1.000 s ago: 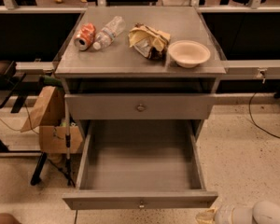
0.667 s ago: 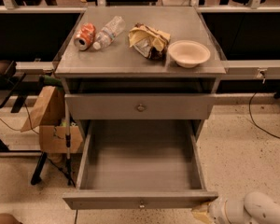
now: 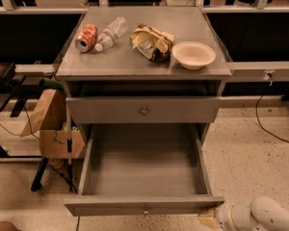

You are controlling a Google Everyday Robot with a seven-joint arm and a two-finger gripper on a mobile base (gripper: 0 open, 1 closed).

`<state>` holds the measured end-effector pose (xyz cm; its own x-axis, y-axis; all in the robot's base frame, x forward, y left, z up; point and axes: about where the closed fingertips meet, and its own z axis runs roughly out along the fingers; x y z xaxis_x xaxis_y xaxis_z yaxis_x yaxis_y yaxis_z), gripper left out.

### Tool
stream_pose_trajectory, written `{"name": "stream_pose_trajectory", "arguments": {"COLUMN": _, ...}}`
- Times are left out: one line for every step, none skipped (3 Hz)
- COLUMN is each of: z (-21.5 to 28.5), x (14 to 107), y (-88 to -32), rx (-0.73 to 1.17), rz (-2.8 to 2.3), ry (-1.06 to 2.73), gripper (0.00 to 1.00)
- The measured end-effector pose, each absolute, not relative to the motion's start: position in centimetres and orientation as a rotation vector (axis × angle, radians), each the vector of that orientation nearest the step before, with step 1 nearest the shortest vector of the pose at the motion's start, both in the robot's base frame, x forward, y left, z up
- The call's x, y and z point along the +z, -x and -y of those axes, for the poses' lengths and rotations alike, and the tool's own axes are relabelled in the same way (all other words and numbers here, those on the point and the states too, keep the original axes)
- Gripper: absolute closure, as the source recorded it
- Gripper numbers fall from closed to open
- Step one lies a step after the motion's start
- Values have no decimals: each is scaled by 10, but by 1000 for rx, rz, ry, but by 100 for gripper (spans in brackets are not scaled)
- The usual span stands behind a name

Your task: Close middle drawer

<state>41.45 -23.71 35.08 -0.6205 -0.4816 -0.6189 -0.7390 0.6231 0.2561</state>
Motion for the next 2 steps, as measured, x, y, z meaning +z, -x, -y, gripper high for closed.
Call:
{"name": "stream_pose_trajectory", "arguments": {"z": 236, "x": 355, "y": -417, "rx": 678, "rz": -2345, "ry": 950, "gripper": 100}}
{"name": "stream_pose_trajectory", "arguments": {"z": 233, "x": 359, "y": -421, "rx": 674, "rz": -2347, "ry": 943, "gripper": 100}}
